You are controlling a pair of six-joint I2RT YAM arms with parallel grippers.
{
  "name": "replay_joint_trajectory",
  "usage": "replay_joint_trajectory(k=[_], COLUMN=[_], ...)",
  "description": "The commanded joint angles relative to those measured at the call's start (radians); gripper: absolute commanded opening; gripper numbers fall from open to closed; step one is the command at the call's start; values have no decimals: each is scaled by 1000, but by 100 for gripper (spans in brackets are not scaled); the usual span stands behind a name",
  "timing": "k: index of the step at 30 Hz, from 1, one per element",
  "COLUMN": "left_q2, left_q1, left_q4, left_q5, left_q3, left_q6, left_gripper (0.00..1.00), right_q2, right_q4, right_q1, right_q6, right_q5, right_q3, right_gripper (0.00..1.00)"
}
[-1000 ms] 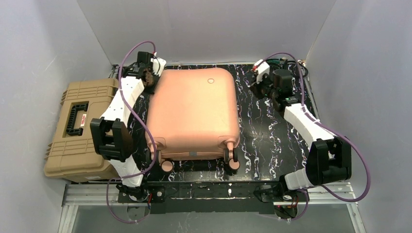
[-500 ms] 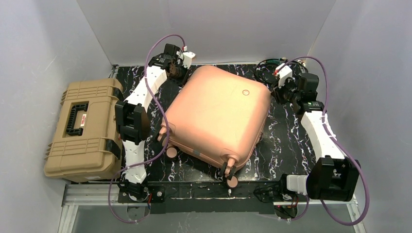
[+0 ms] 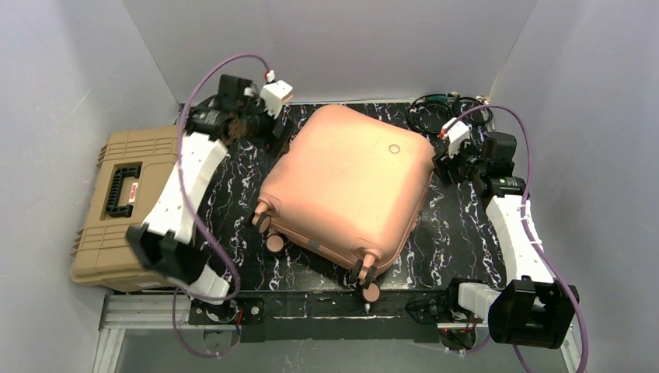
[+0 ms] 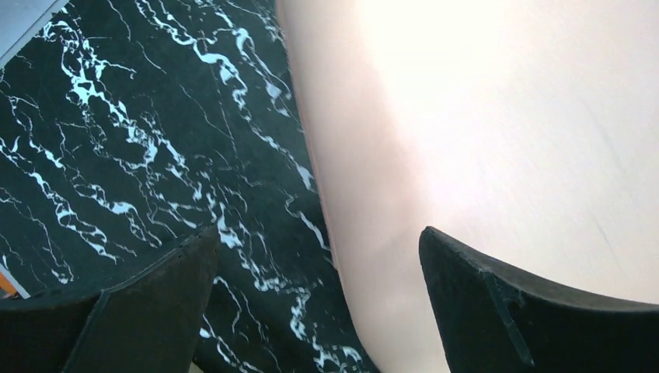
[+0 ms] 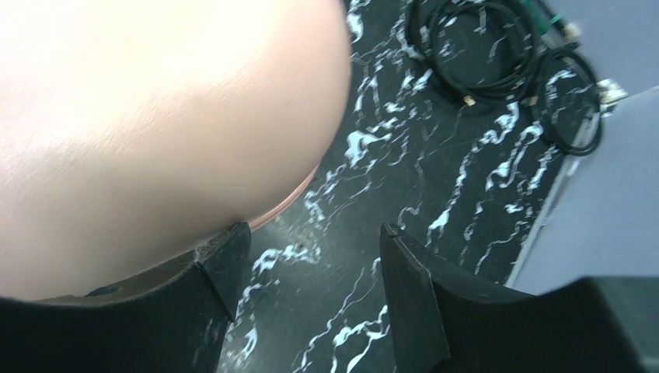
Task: Pack the luggage
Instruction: Zip the luggage at the center of the board.
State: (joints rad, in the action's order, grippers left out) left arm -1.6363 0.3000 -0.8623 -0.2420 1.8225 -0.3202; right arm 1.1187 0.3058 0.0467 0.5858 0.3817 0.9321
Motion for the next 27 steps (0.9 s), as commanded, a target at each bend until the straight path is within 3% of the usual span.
replay_joint_trajectory(k=[1,4,6,11,23,27], left_q2=[257,394,463,582,579,547], left_q1=[-29,-41,-46,-50,-50,-50], left_q4=[-104,-110,-115,-119,-80,-71], left_q5=[-149,-197,-222,-295,-340,-250], left_q3=[-222,-394,-486,-637,-693,-699], left_q6=[-123,-164,-189,-219,-219,-230], left_gripper=[98,98,98,98,98,98], right_q2=[-16,-8,-6,-51,-124,-101], right_q4=[187,288,327,282,188,189], right_q1=[9,16,17,23,40,49], right_q6=[68,136,162,142,97,95], right_q5=[110,154,172,166,181,199], right_q3=[42,62,63,5,-76,-79], right_gripper=[71,73,79,79,79,79])
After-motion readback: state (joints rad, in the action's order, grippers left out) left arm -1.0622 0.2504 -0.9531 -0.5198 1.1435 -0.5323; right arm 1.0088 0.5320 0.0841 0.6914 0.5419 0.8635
